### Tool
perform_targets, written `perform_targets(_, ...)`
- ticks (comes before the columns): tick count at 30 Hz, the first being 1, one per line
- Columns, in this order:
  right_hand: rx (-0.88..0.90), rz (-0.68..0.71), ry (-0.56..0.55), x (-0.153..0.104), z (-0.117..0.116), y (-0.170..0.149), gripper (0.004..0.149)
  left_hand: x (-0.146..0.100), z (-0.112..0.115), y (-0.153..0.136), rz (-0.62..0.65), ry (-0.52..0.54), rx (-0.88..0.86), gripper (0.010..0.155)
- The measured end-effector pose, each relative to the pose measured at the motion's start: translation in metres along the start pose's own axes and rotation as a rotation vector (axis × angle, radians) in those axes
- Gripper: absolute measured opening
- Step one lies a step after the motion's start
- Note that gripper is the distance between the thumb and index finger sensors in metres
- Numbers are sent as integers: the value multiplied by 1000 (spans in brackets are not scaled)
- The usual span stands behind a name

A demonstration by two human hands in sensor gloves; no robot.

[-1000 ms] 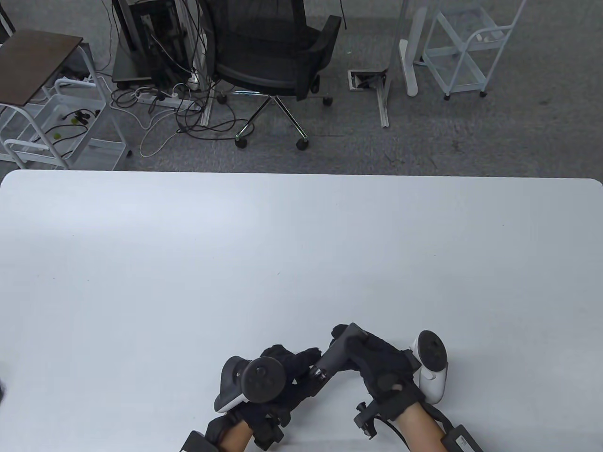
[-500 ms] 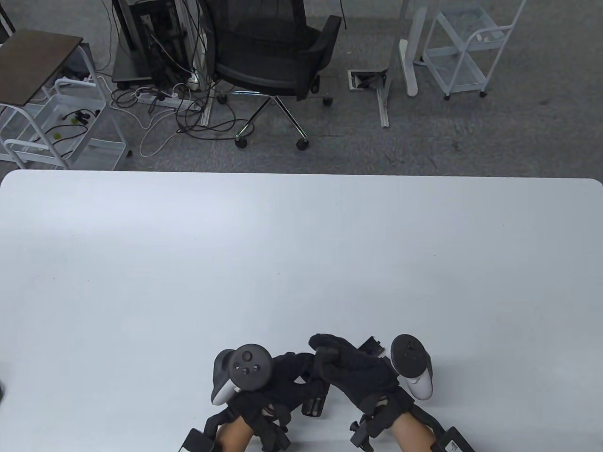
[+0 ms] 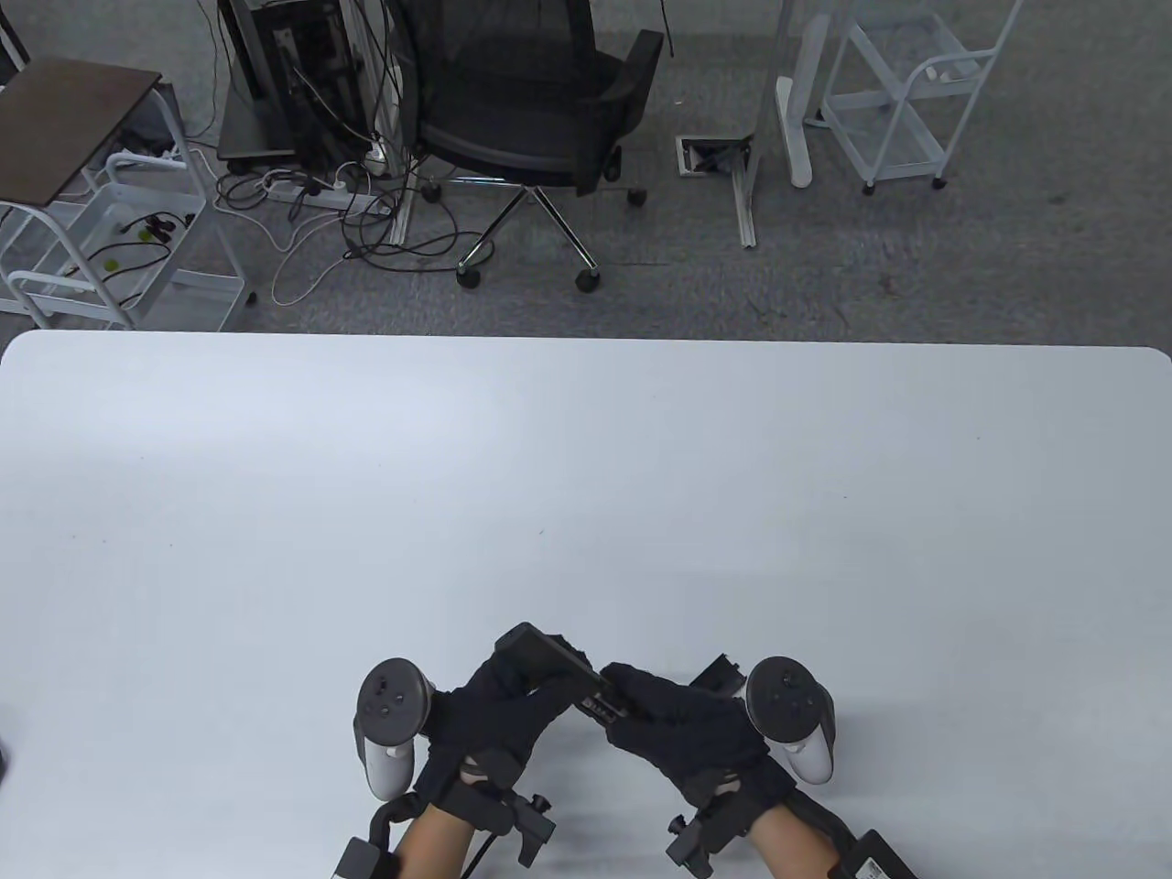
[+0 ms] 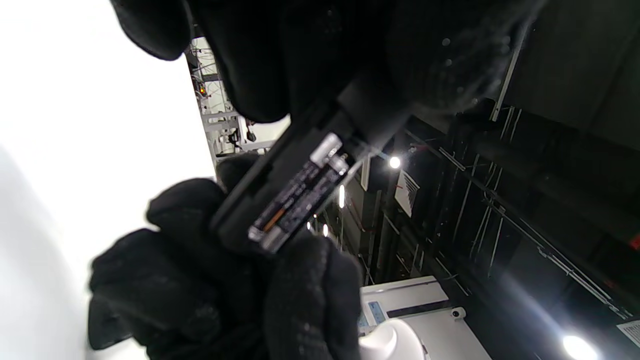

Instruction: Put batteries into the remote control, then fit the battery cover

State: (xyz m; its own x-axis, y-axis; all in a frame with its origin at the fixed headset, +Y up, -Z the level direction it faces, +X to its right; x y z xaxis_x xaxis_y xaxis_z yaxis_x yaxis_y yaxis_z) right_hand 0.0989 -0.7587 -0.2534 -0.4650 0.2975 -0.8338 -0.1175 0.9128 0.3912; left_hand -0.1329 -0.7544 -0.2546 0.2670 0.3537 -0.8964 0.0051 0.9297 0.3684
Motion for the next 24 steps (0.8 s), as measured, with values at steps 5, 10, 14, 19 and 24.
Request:
perform_targets(5, 34, 24, -34, 0, 10, 2, 50, 1, 4, -2, -10, -19, -2, 54)
perform_targets(10, 42, 41, 63, 3, 9, 4, 49, 3, 11, -4, -31, -118, 9, 67)
perform_targets(14, 7, 36, 81, 2, 9, 3, 49, 4, 11, -3, -34, -138, 75, 57)
perform_targets(19, -40, 49, -23, 2, 36, 8, 54, 3, 2, -1, -29, -82, 64, 55)
perform_targets(24, -414, 31, -109, -5, 81, 11, 60, 0, -13, -5, -50, -6, 44, 55)
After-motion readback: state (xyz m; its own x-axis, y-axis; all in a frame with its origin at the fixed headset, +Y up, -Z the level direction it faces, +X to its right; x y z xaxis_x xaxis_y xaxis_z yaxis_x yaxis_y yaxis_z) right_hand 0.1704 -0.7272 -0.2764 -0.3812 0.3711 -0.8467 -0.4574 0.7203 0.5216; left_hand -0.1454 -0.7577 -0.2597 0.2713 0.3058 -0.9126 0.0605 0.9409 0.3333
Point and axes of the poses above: the tracker on the back of each hand, its own y axis roughly to the thumb side, its own x axis roughly from the wrist to the fingertips, z = x × y, the point moved 5 cm from there along x, roughly from the wrist to the fingertips, and after that the axes turned 15 degrees about z, right-handed, at the moved point
